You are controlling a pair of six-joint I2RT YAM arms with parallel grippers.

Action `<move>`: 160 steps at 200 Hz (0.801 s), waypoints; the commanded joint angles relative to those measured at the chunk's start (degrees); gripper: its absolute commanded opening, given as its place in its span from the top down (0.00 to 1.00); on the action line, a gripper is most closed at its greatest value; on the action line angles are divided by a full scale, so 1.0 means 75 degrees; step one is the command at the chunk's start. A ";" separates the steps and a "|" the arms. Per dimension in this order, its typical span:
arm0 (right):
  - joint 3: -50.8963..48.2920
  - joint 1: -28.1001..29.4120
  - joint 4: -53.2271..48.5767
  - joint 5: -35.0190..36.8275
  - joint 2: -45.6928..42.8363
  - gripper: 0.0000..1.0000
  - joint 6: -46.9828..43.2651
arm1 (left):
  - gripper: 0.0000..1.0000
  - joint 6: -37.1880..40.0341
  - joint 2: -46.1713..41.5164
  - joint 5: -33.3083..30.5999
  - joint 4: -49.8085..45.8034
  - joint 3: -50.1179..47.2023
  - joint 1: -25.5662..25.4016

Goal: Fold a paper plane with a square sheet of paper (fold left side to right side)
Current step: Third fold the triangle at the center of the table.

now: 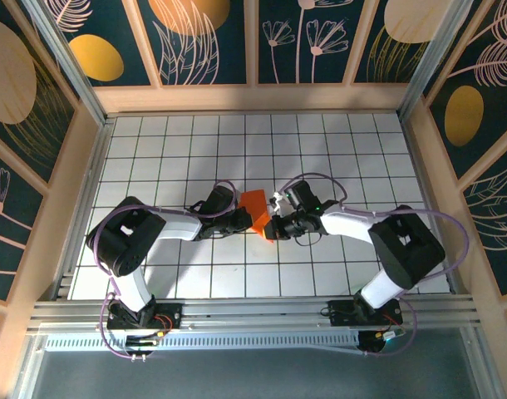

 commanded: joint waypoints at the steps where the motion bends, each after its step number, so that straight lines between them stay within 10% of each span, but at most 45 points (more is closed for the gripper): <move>1: 0.0120 -0.0016 0.0133 0.0275 0.0309 1.00 0.0195 | 1.00 0.0127 0.0409 -0.0604 -0.0675 -0.0043 0.0045; 160: -0.0643 -0.0516 0.0080 0.0224 0.1112 1.00 0.0524 | 0.95 0.0215 -0.1029 -0.0046 0.0527 -0.0492 0.0022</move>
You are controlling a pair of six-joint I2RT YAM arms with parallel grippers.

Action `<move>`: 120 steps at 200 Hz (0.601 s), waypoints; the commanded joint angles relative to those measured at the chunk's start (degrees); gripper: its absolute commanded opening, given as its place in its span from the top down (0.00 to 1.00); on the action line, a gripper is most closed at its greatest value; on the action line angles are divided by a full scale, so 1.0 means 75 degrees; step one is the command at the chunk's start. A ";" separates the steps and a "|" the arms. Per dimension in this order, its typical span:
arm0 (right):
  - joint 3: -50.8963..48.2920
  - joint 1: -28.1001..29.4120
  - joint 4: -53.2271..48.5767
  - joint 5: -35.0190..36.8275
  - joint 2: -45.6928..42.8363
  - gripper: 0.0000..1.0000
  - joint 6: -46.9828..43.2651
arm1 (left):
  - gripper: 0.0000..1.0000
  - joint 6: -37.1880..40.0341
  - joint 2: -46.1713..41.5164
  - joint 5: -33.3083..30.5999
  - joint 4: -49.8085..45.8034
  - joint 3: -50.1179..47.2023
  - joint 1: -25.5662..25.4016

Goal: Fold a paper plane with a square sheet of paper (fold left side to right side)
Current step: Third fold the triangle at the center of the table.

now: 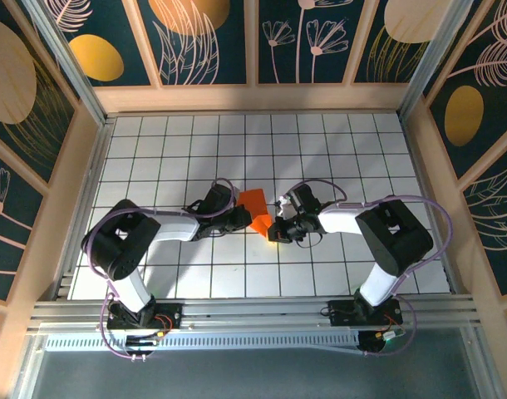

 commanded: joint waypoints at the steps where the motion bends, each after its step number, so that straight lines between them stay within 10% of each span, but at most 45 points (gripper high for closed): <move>1: -0.0409 -0.0123 -0.0387 0.0438 0.0360 1.00 -0.0088 | 0.95 0.0158 -0.0543 0.0053 0.0503 -0.0376 0.0013; 120: -0.0755 -0.0168 -0.0188 0.0668 0.0743 1.00 -0.0233 | 0.98 -0.0385 0.0310 0.0431 0.1638 -0.0188 -0.0917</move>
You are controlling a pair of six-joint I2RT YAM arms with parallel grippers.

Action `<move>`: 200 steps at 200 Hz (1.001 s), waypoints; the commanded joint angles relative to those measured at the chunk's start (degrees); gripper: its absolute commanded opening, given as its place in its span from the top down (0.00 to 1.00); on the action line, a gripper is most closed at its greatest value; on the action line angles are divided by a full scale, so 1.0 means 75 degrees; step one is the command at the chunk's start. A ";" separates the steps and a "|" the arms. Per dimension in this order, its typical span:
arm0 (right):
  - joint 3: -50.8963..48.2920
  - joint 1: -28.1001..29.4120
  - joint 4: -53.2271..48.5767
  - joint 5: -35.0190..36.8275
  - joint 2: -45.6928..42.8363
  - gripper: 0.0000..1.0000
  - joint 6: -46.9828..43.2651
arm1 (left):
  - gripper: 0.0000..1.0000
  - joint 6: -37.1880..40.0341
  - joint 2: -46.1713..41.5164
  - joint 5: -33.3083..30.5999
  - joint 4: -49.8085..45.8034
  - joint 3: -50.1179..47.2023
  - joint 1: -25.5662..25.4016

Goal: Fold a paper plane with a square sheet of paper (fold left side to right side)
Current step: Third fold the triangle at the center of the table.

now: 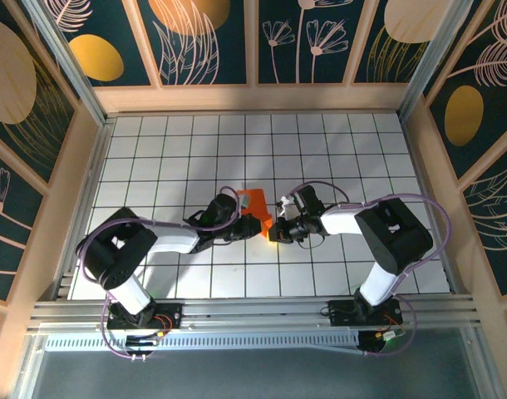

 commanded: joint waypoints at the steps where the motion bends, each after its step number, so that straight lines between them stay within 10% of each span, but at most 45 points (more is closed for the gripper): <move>1: -0.0432 0.0014 -0.0879 0.1147 0.0627 1.00 -0.0208 | 0.98 -0.0215 0.0520 -0.0018 0.0291 0.0336 -0.0088; 200: -0.0293 0.0013 -0.1437 0.1383 0.0844 1.00 -0.0407 | 0.98 -0.0648 0.1230 -0.0977 -0.0827 0.0577 0.0123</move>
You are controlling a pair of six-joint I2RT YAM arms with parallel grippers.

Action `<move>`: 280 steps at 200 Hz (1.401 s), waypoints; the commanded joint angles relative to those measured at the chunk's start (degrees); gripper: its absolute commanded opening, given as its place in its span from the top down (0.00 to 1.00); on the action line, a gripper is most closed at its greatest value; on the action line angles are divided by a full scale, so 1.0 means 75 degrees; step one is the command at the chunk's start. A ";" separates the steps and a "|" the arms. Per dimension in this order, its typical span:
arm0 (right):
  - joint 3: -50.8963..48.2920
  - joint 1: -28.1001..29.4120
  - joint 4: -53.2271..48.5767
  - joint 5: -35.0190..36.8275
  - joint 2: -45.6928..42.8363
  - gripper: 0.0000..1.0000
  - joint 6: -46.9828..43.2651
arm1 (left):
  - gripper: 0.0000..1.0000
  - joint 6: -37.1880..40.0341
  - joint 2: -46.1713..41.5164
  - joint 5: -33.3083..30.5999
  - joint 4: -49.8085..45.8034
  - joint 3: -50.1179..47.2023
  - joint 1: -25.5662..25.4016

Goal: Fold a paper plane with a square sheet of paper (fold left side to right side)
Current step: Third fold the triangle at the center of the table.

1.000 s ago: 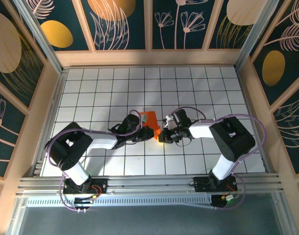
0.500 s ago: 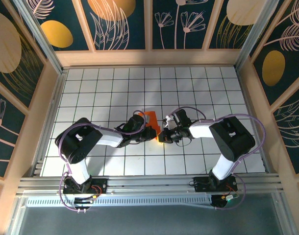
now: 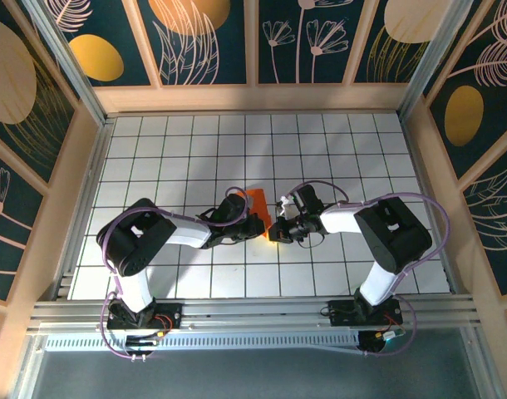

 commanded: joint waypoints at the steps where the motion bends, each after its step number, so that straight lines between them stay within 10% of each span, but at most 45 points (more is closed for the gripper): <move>1: -0.0416 0.0042 -0.1184 0.1412 0.0742 1.00 -0.0343 | 0.98 -0.0121 0.0227 -0.0421 -0.0361 -0.0078 0.0186; 150: -0.0417 0.0036 -0.1209 0.1365 0.0716 1.00 -0.0344 | 0.98 0.0804 -0.0366 -0.0421 -0.0528 -0.0749 0.2319; 214: -0.0381 0.0049 -0.1084 0.1319 0.0683 1.00 -0.0249 | 0.99 0.1108 -0.2482 -0.0122 -0.0976 -0.1025 0.2012; 280: -0.0405 0.0048 -0.1062 0.1331 0.0679 1.00 -0.0216 | 1.00 0.0769 -0.1294 0.0604 -0.0129 -0.0351 0.0714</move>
